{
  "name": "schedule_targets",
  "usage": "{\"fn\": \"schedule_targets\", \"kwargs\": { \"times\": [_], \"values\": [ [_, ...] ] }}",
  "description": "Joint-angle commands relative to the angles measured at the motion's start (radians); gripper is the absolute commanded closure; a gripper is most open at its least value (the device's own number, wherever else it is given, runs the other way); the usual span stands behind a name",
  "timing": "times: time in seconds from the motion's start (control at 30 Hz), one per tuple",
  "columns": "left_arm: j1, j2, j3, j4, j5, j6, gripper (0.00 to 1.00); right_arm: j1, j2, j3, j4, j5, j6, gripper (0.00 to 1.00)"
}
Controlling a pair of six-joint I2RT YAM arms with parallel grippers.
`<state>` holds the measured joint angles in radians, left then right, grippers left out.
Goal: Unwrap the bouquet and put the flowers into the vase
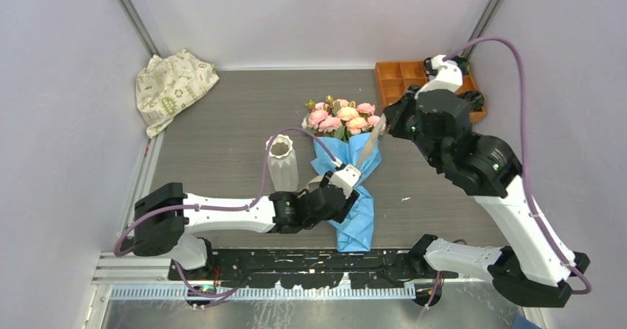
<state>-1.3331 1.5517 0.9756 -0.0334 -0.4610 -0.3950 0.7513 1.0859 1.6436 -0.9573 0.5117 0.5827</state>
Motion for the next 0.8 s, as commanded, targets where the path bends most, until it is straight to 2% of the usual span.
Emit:
{"fn": "schedule_targets", "kwargs": {
  "times": [0.0,0.2,0.43,0.47,0.6,0.7,0.77],
  "values": [
    [0.002,-0.049,-0.024,-0.016,-0.057,-0.030,0.46,0.001,-0.089,0.042,0.051,0.119,-0.035,0.99],
    [0.002,-0.077,-0.009,-0.073,-0.099,-0.050,0.46,0.003,-0.152,0.050,0.007,0.239,-0.020,0.99],
    [0.003,-0.217,0.030,-0.169,-0.210,0.002,0.42,0.003,-0.222,0.040,-0.152,0.553,0.072,0.98],
    [0.003,-0.238,0.034,-0.179,-0.222,0.010,0.41,0.002,-0.225,0.043,-0.179,0.594,0.088,0.95],
    [0.002,-0.294,0.047,-0.211,-0.254,0.030,0.38,0.002,-0.220,0.028,-0.293,0.676,0.166,0.70],
    [0.003,-0.316,0.065,-0.250,-0.275,0.030,0.38,0.002,-0.214,-0.037,-0.319,0.636,0.209,0.47],
    [0.003,-0.327,0.079,-0.275,-0.289,0.026,0.38,0.003,-0.205,-0.094,-0.321,0.572,0.236,0.41]
  ]
}}
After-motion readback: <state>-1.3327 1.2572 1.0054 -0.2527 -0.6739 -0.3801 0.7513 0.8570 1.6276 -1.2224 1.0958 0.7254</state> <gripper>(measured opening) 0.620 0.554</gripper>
